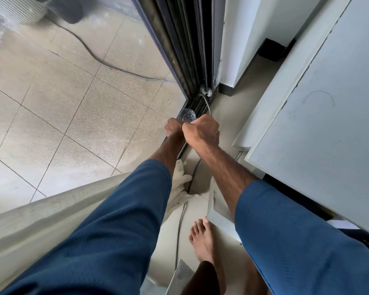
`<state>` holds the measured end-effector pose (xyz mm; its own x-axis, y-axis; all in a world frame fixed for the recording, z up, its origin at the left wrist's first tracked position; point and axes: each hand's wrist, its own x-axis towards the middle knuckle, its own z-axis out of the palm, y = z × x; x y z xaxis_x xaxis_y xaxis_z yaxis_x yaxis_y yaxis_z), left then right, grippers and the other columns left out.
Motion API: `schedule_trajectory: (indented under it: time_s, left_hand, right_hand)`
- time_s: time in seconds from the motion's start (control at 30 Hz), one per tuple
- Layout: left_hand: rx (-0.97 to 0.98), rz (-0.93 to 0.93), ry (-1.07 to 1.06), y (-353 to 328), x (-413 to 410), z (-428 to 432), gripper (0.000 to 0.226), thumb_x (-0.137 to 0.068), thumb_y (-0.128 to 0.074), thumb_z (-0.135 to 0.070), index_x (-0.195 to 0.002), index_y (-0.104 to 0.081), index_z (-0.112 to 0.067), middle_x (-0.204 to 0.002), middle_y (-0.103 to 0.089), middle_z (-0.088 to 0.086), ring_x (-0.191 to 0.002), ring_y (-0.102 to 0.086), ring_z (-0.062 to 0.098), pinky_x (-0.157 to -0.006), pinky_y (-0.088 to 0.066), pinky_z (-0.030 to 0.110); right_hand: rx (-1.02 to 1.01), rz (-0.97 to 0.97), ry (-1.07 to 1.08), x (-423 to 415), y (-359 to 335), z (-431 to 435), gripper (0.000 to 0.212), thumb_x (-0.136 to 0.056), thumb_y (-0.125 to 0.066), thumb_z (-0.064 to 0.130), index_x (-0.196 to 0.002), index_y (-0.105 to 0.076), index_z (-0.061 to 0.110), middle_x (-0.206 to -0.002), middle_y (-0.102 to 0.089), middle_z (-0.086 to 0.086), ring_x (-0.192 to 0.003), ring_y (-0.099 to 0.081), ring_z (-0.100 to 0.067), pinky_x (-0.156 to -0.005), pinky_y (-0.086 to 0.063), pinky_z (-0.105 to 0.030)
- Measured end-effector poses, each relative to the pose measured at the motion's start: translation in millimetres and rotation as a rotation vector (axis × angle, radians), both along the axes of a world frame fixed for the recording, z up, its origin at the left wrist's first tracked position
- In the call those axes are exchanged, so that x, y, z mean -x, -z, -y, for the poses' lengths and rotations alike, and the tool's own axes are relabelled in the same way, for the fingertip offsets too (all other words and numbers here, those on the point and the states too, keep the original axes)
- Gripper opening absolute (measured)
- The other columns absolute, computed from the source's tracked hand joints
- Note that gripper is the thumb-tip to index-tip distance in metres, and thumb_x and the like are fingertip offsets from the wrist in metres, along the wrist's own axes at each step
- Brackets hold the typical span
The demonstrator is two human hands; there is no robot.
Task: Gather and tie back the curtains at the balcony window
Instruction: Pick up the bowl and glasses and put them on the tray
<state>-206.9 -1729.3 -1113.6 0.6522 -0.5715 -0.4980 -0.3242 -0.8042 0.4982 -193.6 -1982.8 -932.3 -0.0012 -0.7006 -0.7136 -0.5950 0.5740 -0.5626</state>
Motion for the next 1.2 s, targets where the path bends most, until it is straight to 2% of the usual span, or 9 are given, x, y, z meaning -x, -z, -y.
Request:
schedule_trajectory:
  time_s: [0.13,0.27,0.4,0.6,0.73,0.87,1.0,1.1,1.2]
  left_hand:
    - [-0.166,0.029,-0.225,-109.3,-118.4,251.7,0.028,-0.099,-0.051,-0.007,-0.123,-0.059,0.006,-0.123,-0.064,0.020,-0.112,-0.064,0.033,-0.088,-0.053,0.040]
    - [-0.269,-0.129,-0.258,-165.1,-96.8,226.1,0.021,-0.091,-0.065,-0.018,-0.096,-0.061,0.002,-0.101,-0.068,0.015,-0.079,-0.061,0.024,-0.065,-0.051,0.032]
    - [-0.190,-0.059,-0.210,-223.5,-101.4,211.5,0.023,-0.087,-0.065,-0.014,-0.069,-0.053,-0.005,-0.074,-0.062,0.009,-0.057,-0.051,0.016,-0.045,-0.041,0.025]
    - [-0.164,0.040,0.083,-355.6,-84.5,206.5,0.032,-0.078,-0.056,-0.020,-0.074,-0.068,0.010,-0.074,-0.069,0.023,-0.078,-0.065,0.033,-0.067,-0.052,0.037]
    - [-0.168,0.063,0.282,-453.1,-61.7,193.9,0.029,-0.080,-0.057,-0.017,-0.064,-0.075,-0.001,-0.045,-0.058,-0.006,-0.047,-0.055,0.005,-0.050,-0.040,0.023]
    - [-0.176,0.023,0.374,-559.8,-21.2,181.5,0.029,-0.079,-0.060,-0.020,-0.055,-0.070,-0.008,-0.050,-0.062,0.008,-0.054,-0.057,0.013,-0.050,-0.041,0.025]
    - [-0.140,-0.025,0.486,-657.2,30.6,172.8,0.039,-0.072,-0.055,-0.035,-0.051,-0.062,-0.003,-0.058,-0.070,0.009,-0.067,-0.070,0.020,-0.060,-0.051,0.032]
    - [-0.075,-0.060,0.632,-728.5,75.1,170.9,0.044,-0.075,-0.052,-0.043,-0.052,-0.067,-0.008,-0.055,-0.069,0.001,-0.061,-0.069,0.011,-0.066,-0.055,0.032]
    - [-0.004,-0.065,0.781,-781.5,116.9,167.0,0.050,-0.083,-0.050,-0.046,-0.062,-0.073,-0.007,-0.058,-0.071,0.004,-0.058,-0.068,0.012,-0.064,-0.054,0.033]
  right_hand:
    - [0.032,-0.045,-0.068,3.5,-11.2,-2.5,0.022,-0.090,-0.068,0.019,-0.100,-0.062,0.000,-0.091,-0.061,0.003,-0.069,-0.051,-0.012,-0.052,-0.039,-0.019]
    - [0.206,-0.105,-0.228,10.0,-30.7,-23.5,0.023,-0.084,-0.075,0.017,-0.102,-0.064,0.006,-0.090,-0.064,-0.001,-0.076,-0.061,-0.016,-0.045,-0.027,-0.017]
    - [0.231,0.017,-0.288,16.1,-70.9,-42.5,0.053,-0.089,-0.075,0.024,-0.129,-0.048,0.003,-0.113,-0.056,-0.007,-0.096,-0.049,-0.017,-0.072,-0.034,-0.022]
    - [0.149,0.203,-0.082,32.2,-174.9,-44.9,0.041,-0.093,-0.056,0.015,-0.132,-0.053,0.004,-0.123,-0.064,-0.014,-0.106,-0.060,-0.027,-0.081,-0.043,-0.030]
    - [0.048,0.340,0.063,71.5,-262.7,-44.4,0.041,-0.098,-0.056,0.039,-0.124,-0.061,0.007,-0.108,-0.067,-0.008,-0.103,-0.065,-0.026,-0.091,-0.053,-0.041]
    - [-0.082,0.356,0.072,132.1,-345.3,-55.8,0.060,-0.082,-0.064,0.064,-0.111,-0.066,0.012,-0.096,-0.074,-0.014,-0.088,-0.071,-0.031,-0.081,-0.059,-0.053]
    - [-0.221,0.533,0.348,196.7,-457.6,-65.4,0.026,-0.089,-0.077,0.025,-0.099,-0.069,0.002,-0.064,-0.070,-0.004,-0.051,-0.061,-0.013,-0.048,-0.051,-0.026]
    - [-0.130,0.478,0.405,252.6,-523.9,-81.5,0.019,-0.090,-0.077,0.018,-0.100,-0.072,0.003,-0.083,-0.075,-0.015,-0.071,-0.069,-0.021,-0.071,-0.060,-0.046]
    - [-0.061,0.493,0.481,299.2,-577.5,-96.4,0.030,-0.088,-0.078,0.020,-0.108,-0.072,-0.002,-0.094,-0.076,-0.020,-0.075,-0.073,-0.020,-0.066,-0.061,-0.040]
